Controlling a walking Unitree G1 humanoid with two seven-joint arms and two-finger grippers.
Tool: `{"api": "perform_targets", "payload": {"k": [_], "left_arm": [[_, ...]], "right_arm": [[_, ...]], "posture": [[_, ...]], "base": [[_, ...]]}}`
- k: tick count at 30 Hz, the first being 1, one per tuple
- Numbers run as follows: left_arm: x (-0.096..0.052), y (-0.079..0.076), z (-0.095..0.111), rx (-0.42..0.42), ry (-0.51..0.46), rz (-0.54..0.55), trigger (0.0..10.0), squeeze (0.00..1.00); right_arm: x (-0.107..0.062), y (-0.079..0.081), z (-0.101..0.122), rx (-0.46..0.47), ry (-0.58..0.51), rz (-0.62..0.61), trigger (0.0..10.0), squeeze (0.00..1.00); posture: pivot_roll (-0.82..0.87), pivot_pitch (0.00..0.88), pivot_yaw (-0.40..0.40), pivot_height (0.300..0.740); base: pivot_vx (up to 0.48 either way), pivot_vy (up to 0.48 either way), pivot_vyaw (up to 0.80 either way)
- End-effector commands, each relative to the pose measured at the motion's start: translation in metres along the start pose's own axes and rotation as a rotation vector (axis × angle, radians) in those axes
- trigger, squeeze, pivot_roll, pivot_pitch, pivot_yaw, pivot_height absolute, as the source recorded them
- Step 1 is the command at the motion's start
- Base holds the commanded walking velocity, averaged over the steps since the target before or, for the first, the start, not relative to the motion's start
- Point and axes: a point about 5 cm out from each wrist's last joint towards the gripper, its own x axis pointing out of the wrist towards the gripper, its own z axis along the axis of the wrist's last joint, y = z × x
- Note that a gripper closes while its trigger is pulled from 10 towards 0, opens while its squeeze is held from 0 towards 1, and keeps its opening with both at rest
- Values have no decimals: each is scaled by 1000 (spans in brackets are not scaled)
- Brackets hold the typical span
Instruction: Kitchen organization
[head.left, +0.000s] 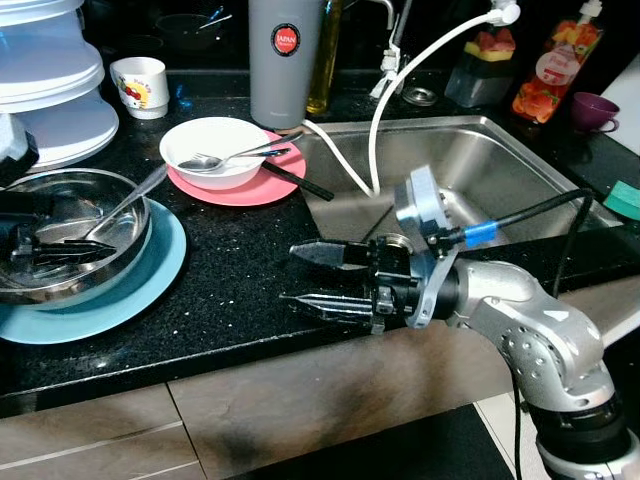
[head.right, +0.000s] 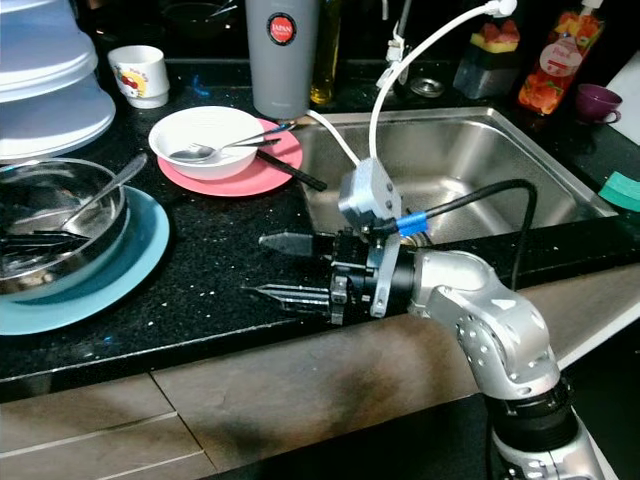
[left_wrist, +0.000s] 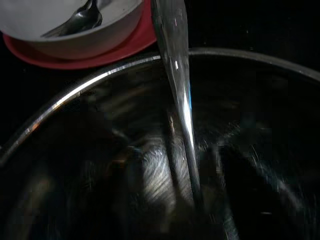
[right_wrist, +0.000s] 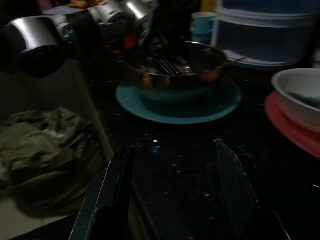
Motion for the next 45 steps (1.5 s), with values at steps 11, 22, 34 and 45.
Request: {"api": "perform_targets", "payload": {"k": [11, 22, 34, 45], "left_arm": [[8, 4, 0, 13, -6, 18, 0, 0], [7, 10, 34, 16, -247, 100, 0, 0], [-14, -29, 132, 122, -797, 91, 0, 0], [35, -91, 125, -63, -1020, 213, 0, 0]], "right_arm": [[5, -1, 8, -13, -36, -15, 10000, 0], [7, -7, 10, -22, -81, -61, 10000, 0], [15, -25, 1, 48, -129, -318, 10000, 0], [11, -48, 0, 112, -224, -519, 10000, 0]], "posture": [[70, 37, -52, 740], [82, 16, -41, 740], [96, 0, -34, 740], [130, 0, -42, 740]], "base": [[0, 0, 0], [0, 0, 0], [0, 0, 0], [0, 0, -756]]}}
